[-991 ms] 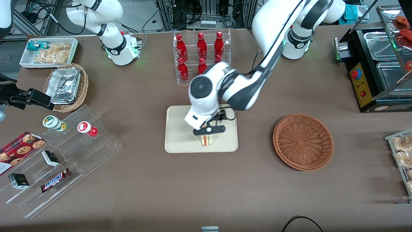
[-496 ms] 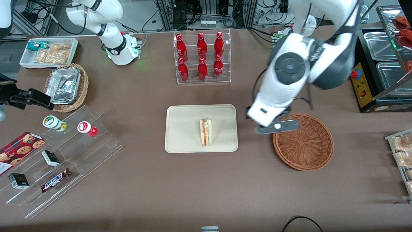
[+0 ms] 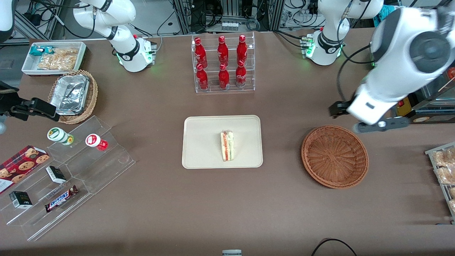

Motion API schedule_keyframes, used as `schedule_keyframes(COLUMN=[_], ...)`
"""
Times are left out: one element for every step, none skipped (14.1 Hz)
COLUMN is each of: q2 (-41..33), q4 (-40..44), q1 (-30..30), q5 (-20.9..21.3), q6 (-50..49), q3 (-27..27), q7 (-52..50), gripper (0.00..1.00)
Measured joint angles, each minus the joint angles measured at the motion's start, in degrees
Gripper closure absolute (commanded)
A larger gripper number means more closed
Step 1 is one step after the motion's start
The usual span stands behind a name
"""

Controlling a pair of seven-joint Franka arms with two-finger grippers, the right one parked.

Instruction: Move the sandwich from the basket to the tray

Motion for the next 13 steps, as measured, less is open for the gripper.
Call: schedule_keyframes(q2=[-0.8,-1.4,-1.8,-2.0,-2.1,-2.1,-2.1,-2.1,-2.1,-2.1,-2.2,-2.2,-2.2], q4=[-0.1,-0.1,-0.1,-0.1,-0.1,-0.1,-0.1,-0.1,0.0,0.2,0.4,0.6,0.8], q1=[1.8,3.4,4.7,5.8,6.6,7.1,7.3,7.4,7.4,7.4,7.4,7.4,7.4], q5=[0.0,0.0,0.0,0.0,0.0,0.0,0.0,0.0,0.0,0.0,-0.1,-0.1,-0.1], q6=[-0.7,-1.0,-1.0,-1.0,-1.0,-1.0,-1.0,-1.0,-1.0,-1.0,-1.0,-1.0,-1.0], q3=[0.0,0.1,0.1,0.1,0.1,0.1,0.1,0.1,0.1,0.0,0.0,0.0,0.0], q7=[1.6,2.7,3.5,3.9,4.2,4.2,4.2,4.2,4.2,4.2,4.2,4.2,4.2], gripper=[0.00,0.00,0.00,0.00,0.00,0.00,0.00,0.00,0.00,0.00,0.00,0.00,0.00])
